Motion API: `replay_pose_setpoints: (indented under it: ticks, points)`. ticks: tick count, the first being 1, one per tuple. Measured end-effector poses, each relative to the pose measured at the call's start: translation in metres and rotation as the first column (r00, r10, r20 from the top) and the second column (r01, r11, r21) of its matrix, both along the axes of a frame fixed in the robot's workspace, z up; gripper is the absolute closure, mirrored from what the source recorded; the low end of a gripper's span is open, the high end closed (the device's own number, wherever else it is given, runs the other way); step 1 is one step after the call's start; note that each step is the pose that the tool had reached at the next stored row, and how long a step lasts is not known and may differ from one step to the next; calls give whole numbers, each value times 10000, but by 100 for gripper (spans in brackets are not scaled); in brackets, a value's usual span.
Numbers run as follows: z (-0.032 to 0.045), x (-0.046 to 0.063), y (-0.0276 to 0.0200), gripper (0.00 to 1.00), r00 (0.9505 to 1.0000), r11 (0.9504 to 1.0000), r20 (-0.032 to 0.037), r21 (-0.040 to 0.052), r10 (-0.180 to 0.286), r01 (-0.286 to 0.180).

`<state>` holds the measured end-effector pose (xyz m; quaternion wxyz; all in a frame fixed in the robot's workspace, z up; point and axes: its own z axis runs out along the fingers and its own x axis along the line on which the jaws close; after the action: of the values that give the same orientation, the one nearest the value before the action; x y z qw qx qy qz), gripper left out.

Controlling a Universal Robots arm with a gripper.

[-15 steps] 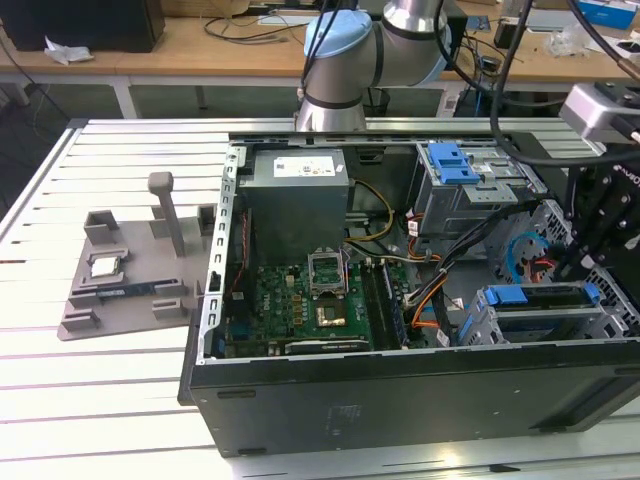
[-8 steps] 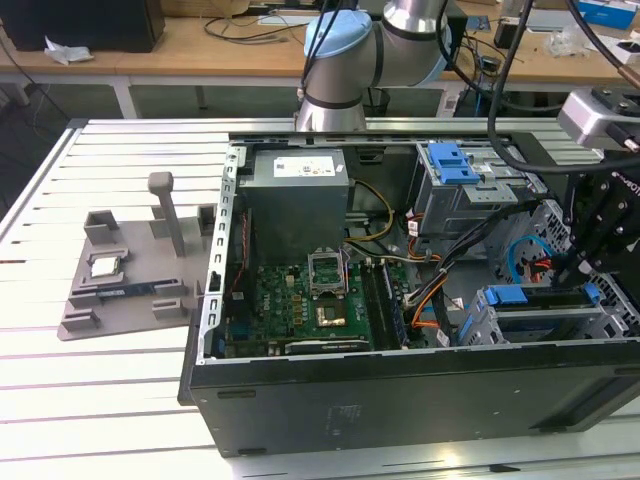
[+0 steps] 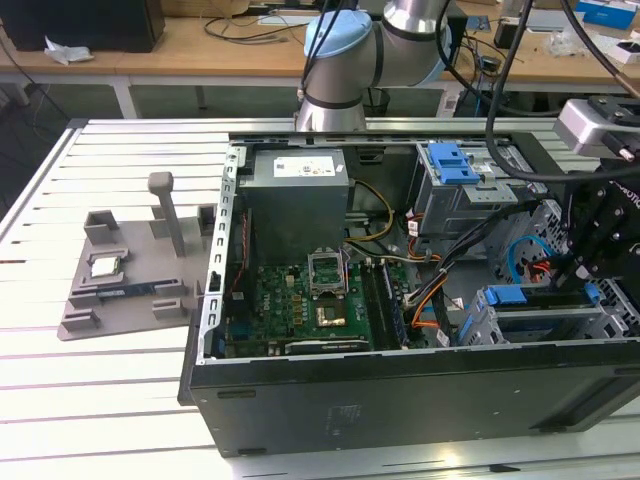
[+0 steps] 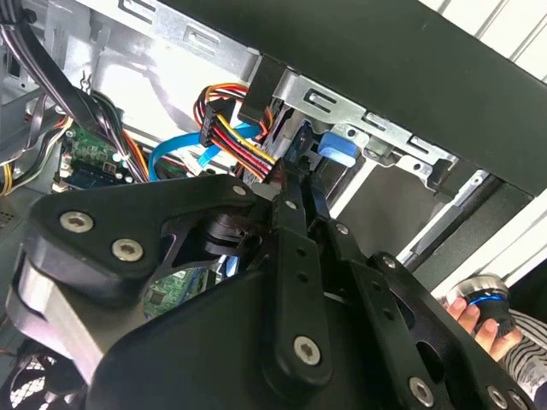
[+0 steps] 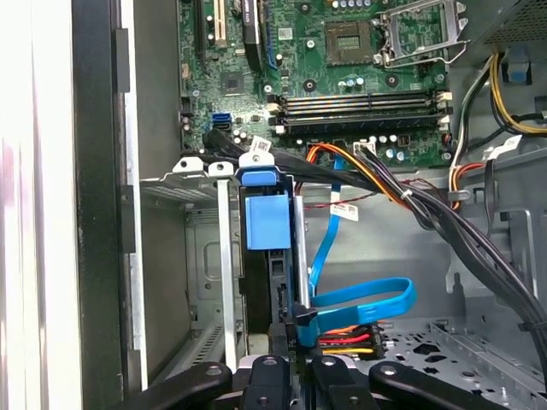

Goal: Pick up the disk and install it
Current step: 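Insert the first disk wire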

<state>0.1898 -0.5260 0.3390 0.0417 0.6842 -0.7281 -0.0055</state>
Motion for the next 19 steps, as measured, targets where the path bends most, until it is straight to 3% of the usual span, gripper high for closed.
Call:
replay_pose_setpoints:
  ticks: [10,13,15,19]
  points:
    - [-38,0,-13,83,10000,10000,-1,1,0,0]
    - [-38,0,-14,76,10000,10000,0,1,-1,1]
    - [8,0,-14,76,10000,10000,0,0,0,0]
    - [214,0,1,77,10000,10000,1,-1,-1,1]
